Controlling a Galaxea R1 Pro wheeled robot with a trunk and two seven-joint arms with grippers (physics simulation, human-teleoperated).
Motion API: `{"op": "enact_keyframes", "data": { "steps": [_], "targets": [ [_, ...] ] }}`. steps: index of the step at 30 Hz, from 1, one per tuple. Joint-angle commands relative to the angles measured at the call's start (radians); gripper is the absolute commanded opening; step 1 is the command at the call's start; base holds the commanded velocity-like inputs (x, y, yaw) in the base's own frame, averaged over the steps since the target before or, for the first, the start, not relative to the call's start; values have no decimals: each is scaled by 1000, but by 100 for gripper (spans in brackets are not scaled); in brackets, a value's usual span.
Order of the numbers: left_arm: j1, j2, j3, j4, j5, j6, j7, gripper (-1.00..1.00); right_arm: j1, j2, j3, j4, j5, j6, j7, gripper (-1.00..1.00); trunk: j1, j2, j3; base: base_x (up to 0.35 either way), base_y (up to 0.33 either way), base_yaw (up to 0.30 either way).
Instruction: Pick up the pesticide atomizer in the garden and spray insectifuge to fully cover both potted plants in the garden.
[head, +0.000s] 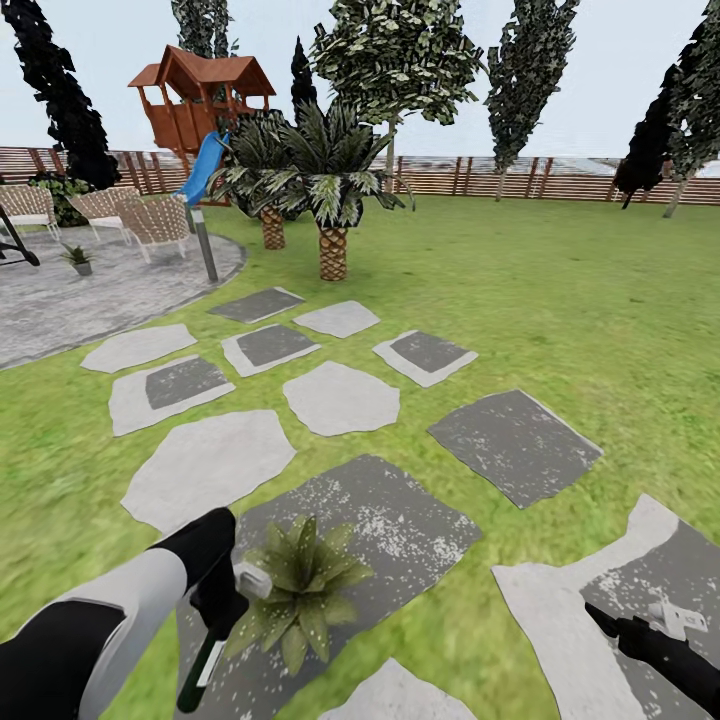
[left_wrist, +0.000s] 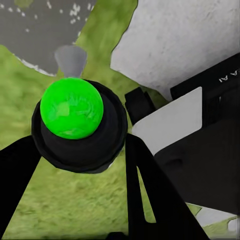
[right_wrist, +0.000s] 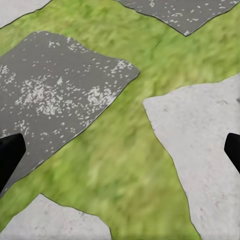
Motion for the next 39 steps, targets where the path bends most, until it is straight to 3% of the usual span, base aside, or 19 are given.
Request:
{"op": "enact_keyframes", "data": {
  "steps": [1,10,14,17,19,23,25,31,39],
  "targets": [
    [0,1,-8,0,2,5,-8,-100,-2,1,-6,-1,5,5,8,100,0,0,-1,0,0,13],
    [1,-2,0,-5,15,-27,-6,-100,-2,0,-6,-1,5,5,7,100,0,0,-1,0,0,218],
    [1,-4,26,-8,108,-76,0,-100,-2,0,-6,-1,5,5,8,100,0,0,-1,0,0,169],
    [30,-13,30,-8,166,-82,89,-100,-2,2,-4,-1,7,5,9,100,0,0,-1,0,0,23],
    [58,-22,30,-8,206,-83,180,-100,-2,1,-3,-2,7,5,9,100,0,0,-1,0,0,5],
    [82,-25,30,-6,299,-86,224,-100,-2,1,-3,-2,7,5,9,100,0,0,-1,0,0,13],
    [104,-25,30,-5,316,-88,228,-100,-2,2,-3,-2,7,5,9,100,0,0,-1,0,0,155],
    [126,-24,30,-5,321,-95,230,-100,-2,6,-1,-2,9,5,9,100,0,0,-1,-1,-41,44],
    [127,-25,30,-8,323,-97,230,-100,-2,5,-1,-2,8,4,11,100,0,0,-1,-61,-293,1]
  ]
}}
